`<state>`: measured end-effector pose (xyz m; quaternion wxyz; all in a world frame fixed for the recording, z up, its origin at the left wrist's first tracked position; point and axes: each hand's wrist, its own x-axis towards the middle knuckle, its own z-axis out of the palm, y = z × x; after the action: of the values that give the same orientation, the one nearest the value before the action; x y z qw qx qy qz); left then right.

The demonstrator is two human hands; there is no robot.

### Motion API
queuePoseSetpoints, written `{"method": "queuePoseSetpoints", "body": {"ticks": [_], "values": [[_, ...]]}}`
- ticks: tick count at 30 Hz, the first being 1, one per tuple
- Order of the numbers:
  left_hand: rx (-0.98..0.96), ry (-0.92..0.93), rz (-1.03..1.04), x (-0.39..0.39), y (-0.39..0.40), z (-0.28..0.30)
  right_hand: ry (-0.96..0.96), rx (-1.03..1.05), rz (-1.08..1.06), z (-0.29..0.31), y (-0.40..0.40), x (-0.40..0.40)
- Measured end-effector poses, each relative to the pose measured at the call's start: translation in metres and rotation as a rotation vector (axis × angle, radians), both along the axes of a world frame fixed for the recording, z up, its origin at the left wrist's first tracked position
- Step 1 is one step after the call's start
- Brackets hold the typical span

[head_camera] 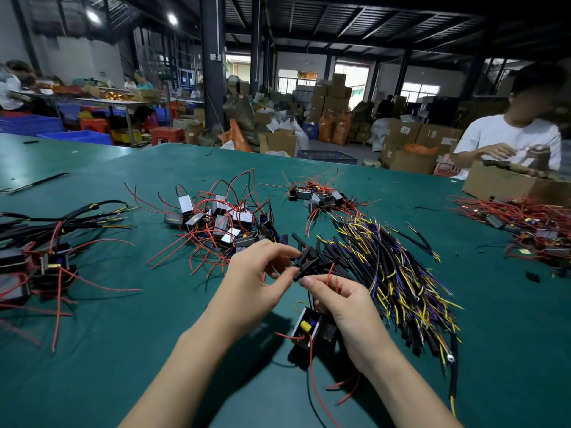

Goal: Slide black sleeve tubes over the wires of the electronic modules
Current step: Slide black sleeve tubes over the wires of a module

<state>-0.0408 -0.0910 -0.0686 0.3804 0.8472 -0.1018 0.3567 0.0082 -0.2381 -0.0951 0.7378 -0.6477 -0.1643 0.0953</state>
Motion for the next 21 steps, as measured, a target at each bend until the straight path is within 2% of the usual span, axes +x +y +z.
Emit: {"method": "queuePoseSetpoints", "body": {"ticks": [6, 10, 14, 17, 21], "values": [[0.104, -0.091, 0.067, 0.0010, 0.0053, -0.0028, -0.008, -0.017, 0.008, -0.0011, -0.0015, 0.0007], [0.207, -0.095, 0.071, 0.0014, 0.0070, -0.0060, -0.002, -0.028, 0.014, -0.0007, -0.0034, 0.0016], [0.209, -0.082, 0.077, 0.0029, 0.0099, -0.0085, -0.008, -0.049, 0.015, -0.0004, -0.0032, 0.0015], [-0.034, 0.002, 0.088, 0.0037, 0.0066, -0.0097, -0.001, -0.062, -0.004, -0.0004, -0.0021, 0.0023], [-0.448, 0.281, 0.034, 0.0082, 0.0010, -0.0087, 0.029, -0.068, -0.014, -0.0003, -0.0020, 0.0032]]}}
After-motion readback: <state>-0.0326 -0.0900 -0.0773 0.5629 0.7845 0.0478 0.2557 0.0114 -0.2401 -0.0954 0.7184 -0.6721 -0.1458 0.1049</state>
